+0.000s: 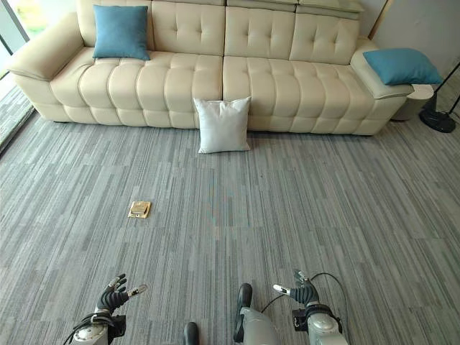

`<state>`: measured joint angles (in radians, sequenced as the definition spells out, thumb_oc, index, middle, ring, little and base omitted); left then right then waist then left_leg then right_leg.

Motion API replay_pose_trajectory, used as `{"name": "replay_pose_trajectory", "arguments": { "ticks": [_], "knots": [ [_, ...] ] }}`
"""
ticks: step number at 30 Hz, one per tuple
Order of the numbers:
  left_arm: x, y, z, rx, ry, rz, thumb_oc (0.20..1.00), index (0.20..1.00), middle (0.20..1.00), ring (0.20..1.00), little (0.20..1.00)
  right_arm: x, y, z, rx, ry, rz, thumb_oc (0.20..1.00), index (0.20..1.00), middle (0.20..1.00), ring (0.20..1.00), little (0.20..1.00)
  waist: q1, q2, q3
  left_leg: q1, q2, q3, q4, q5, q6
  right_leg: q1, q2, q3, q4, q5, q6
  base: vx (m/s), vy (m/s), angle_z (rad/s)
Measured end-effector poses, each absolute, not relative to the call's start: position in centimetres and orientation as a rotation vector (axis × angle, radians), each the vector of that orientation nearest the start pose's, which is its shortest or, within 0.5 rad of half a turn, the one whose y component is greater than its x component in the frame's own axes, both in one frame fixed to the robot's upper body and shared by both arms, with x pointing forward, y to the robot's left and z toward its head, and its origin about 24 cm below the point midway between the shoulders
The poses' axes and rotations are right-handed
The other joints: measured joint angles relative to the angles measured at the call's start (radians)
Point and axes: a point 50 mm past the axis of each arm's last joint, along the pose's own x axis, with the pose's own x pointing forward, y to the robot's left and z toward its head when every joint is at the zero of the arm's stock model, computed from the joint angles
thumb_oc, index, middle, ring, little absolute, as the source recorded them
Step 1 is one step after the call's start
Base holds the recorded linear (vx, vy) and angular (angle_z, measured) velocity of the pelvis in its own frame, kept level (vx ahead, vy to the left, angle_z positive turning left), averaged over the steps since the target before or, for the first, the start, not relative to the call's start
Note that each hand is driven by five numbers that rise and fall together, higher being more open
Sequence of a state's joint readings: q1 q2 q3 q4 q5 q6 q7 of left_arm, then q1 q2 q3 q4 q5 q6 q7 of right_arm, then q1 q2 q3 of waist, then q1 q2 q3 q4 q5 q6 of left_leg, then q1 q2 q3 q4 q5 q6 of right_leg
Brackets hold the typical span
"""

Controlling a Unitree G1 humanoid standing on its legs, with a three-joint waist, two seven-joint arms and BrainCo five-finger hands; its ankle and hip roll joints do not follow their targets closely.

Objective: Pick up all the scattered cushions and arrange them neatly on the sofa.

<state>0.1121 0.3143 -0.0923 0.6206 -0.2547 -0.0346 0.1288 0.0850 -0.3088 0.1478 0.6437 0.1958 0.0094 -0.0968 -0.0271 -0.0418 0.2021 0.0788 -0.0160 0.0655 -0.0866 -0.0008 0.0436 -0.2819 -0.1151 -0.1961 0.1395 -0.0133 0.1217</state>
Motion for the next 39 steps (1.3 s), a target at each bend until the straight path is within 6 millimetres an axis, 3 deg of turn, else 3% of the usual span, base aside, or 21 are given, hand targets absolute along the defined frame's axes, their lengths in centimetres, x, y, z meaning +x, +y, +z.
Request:
{"name": "replay_pose_trajectory", "arguments": {
  "ticks": [1,2,4,6,7,9,11,12,13,16,20,23,25,27,28,30,31,33,36,37,39],
  "knots": [
    [16.7,24.3,-9.4,0.128,0.680,0.227,1.000,1.000,1.000,1.000,1.000,16.6,-23.1,-10.4,-0.187,0.754,-0.134,1.000,1.000,1.000,1.000,1.000,-0.003,-0.005,0.000,0.014,-0.001,-0.002,0.000,-0.005,-0.003,0.014,-0.001,-0.001,-0.001,0.000,-0.002,0.32,-0.183,0.29],
    [16.7,23.9,-9.5,0.121,0.679,0.216,1.000,1.000,1.000,1.000,1.000,16.3,-23.5,-10.6,-0.187,0.772,-0.150,1.000,1.000,1.000,1.000,1.000,-0.003,-0.009,-0.005,0.033,0.015,-0.004,0.002,-0.026,-0.025,0.044,0.014,-0.010,-0.022,0.037,-0.037,0.25,-0.174,0.24],
    [16.9,23.1,-9.5,0.106,0.671,0.187,1.000,1.000,1.000,1.000,1.000,16.2,-24.1,-10.8,-0.184,0.785,-0.172,1.000,1.000,1.000,1.000,1.000,-0.002,0.035,0.000,0.021,0.064,-0.015,0.102,-0.062,-0.077,0.106,0.070,-0.035,-0.082,0.098,-0.086,0.18,-0.150,0.24],
    [17.2,23.0,-9.4,0.102,0.662,0.187,1.000,1.000,1.000,1.000,1.000,16.3,-24.1,-10.8,-0.173,0.784,-0.176,1.000,1.000,1.000,1.000,1.000,0.005,0.021,0.006,-0.034,0.067,-0.007,0.230,-0.078,-0.087,0.134,0.077,-0.035,-0.111,0.127,-0.129,0.15,-0.078,0.06],
    [17.6,22.7,-9.3,0.094,0.655,0.184,1.000,1.000,1.000,1.000,1.000,17.0,-24.2,-10.4,-0.174,0.764,-0.180,1.000,1.000,1.000,1.000,1.000,0.006,0.013,0.014,-0.099,0.069,-0.009,0.393,-0.085,-0.099,0.171,0.081,-0.033,-0.144,0.122,-0.154,0.17,-0.039,-0.15],
    [17.6,22.3,-9.4,0.080,0.654,0.180,1.000,1.000,1.000,1.000,1.000,17.6,-24.2,-10.0,-0.175,0.730,-0.178,1.000,1.000,1.000,1.000,1.000,0.006,0.001,0.020,-0.144,0.091,-0.002,0.462,-0.100,-0.128,0.225,0.095,-0.034,-0.191,0.120,-0.177,0.23,0.014,-0.09],
    [18.2,22.3,-9.1,0.080,0.636,0.177,1.000,1.000,1.000,1.000,1.000,17.6,-24.3,-9.9,-0.158,0.728,-0.189,1.000,1.000,1.000,1.000,1.000,0.006,0.005,0.020,-0.181,0.105,0.002,0.412,-0.103,-0.134,0.259,0.115,-0.023,-0.224,0.108,-0.183,0.31,0.067,0.00],
    [18.3,22.3,-9.0,0.080,0.634,0.177,1.000,1.000,1.000,1.000,1.000,17.9,-24.2,-9.9,-0.159,0.722,-0.185,1.000,1.000,1.000,1.000,1.000,0.009,-0.003,0.022,-0.170,0.101,0.004,0.318,-0.097,-0.135,0.261,0.116,-0.025,-0.223,0.104,-0.175,0.20,0.082,-0.18],
    [18.3,22.3,-9.0,0.081,0.634,0.176,1.000,1.000,1.000,1.000,1.000,17.8,-24.2,-9.9,-0.159,0.726,-0.185,1.000,1.000,1.000,1.000,1.000,0.008,-0.010,0.028,-0.168,0.100,0.001,0.204,-0.062,-0.144,0.271,0.124,-0.026,-0.222,0.095,-0.173,0.27,0.111,-0.18],
    [18.1,22.3,-9.1,0.081,0.641,0.176,1.000,1.000,1.000,1.000,1.000,17.8,-24.1,-10.0,-0.166,0.727,-0.175,1.000,1.000,1.000,1.000,1.000,0.010,-0.016,0.030,-0.189,0.117,-0.003,0.040,0.036,-0.158,0.304,0.149,-0.021,-0.223,0.064,-0.162,0.24,0.103,-0.05],
    [17.8,22.4,-9.3,0.080,0.653,0.182,1.000,1.000,1.000,1.000,1.000,17.3,-24.1,-10.4,-0.175,0.758,-0.174,1.000,1.000,1.000,1.000,1.000,0.033,-0.018,0.033,-0.252,0.139,0.003,0.004,0.098,-0.160,0.328,0.172,0.007,-0.222,0.041,-0.175,0.32,0.237,-0.23],
    [16.4,22.6,-10.0,0.080,0.696,0.192,1.000,1.000,1.000,1.000,1.000,17.0,-24.3,-10.6,-0.184,0.771,-0.172,1.000,1.000,1.000,1.000,1.000,0.046,0.012,0.015,-0.254,0.126,-0.002,0.018,0.126,-0.137,0.357,0.178,0.042,-0.222,0.020,-0.170,0.30,0.251,-0.44],
    [16.1,22.7,-10.2,0.081,0.707,0.194,1.000,1.000,1.000,1.000,1.000,15.9,-24.7,-11.0,-0.205,0.809,-0.171,1.000,1.000,1.000,1.000,1.000,0.047,0.038,-0.002,-0.245,0.116,0.003,0.032,0.179,-0.083,0.368,0.174,0.056,-0.214,0.000,-0.151,0.22,0.243,-0.13],
    [16.6,22.9,-9.9,0.091,0.695,0.192,1.000,1.000,1.000,1.000,1.000,15.9,-24.4,-11.1,-0.200,0.817,-0.157,1.000,1.000,1.000,1.000,1.000,0.047,0.022,0.003,-0.224,0.081,0.022,0.028,0.151,-0.047,0.342,0.131,0.068,-0.137,-0.040,-0.120,0.17,0.205,-0.19],
    [16.6,23.0,-9.9,0.096,0.701,0.188,1.000,1.000,1.000,1.000,1.000,16.0,-24.3,-11.1,-0.202,0.813,-0.145,1.000,1.000,1.000,1.000,1.000,0.047,0.022,0.003,-0.192,0.054,0.052,0.026,0.138,-0.010,0.273,0.084,0.089,0.053,-0.107,-0.074,0.17,0.180,-0.23],
    [17.0,23.3,-9.6,0.108,0.689,0.188,1.000,1.000,1.000,1.000,1.000,16.1,-24.2,-11.0,-0.211,0.809,-0.134,1.000,1.000,1.000,1.000,1.000,0.045,0.019,0.003,-0.172,0.035,0.056,0.028,0.113,0.006,0.217,0.054,0.090,0.199,-0.133,-0.041,0.17,0.125,-0.11],
    [17.2,23.7,-9.4,0.123,0.682,0.190,1.000,1.000,1.000,1.000,1.000,16.4,-23.9,-10.9,-0.211,0.800,-0.123,1.000,1.000,1.000,1.000,1.000,0.047,0.015,0.004,-0.154,0.015,0.065,0.027,0.099,0.023,0.128,0.011,0.081,0.387,-0.162,-0.019,0.27,0.120,-0.08],
    [17.3,23.9,-9.3,0.130,0.678,0.193,1.000,1.000,1.000,1.000,1.000,16.6,-23.6,-10.8,-0.208,0.788,-0.114,1.000,1.000,1.000,1.000,1.000,0.037,0.015,0.007,-0.123,-0.001,0.061,0.012,0.067,0.028,0.055,-0.034,0.074,0.458,-0.174,-0.008,0.27,0.074,-0.06],
    [17.2,24.4,-9.1,0.146,0.678,0.194,1.000,1.000,1.000,1.000,1.000,16.6,-22.9,-10.9,-0.190,0.784,-0.099,1.000,1.000,1.000,1.000,1.000,0.035,0.007,0.017,-0.091,-0.010,0.065,0.007,0.077,0.035,0.049,-0.073,0.033,0.319,-0.151,0.000,0.32,-0.025,0.12],
    [17.4,24.5,-9.0,0.146,0.669,0.198,1.000,1.000,1.000,1.000,1.000,16.8,-22.6,-10.8,-0.190,0.778,-0.088,1.000,1.000,1.000,1.000,1.000,0.032,0.010,0.025,-0.076,-0.004,0.051,0.008,0.017,0.033,0.025,-0.056,0.022,0.246,-0.141,0.018,0.32,-0.083,-0.09],
    [17.6,24.9,-8.8,0.154,0.668,0.207,1.000,1.000,1.000,1.000,1.000,17.6,-22.3,-10.3,-0.190,0.740,-0.080,1.000,1.000,1.000,1.000,1.000,0.013,-0.004,0.031,-0.067,-0.005,0.054,0.007,0.016,0.016,0.000,-0.038,0.010,0.067,-0.057,0.044,0.33,-0.106,0.03]
  ]
}}
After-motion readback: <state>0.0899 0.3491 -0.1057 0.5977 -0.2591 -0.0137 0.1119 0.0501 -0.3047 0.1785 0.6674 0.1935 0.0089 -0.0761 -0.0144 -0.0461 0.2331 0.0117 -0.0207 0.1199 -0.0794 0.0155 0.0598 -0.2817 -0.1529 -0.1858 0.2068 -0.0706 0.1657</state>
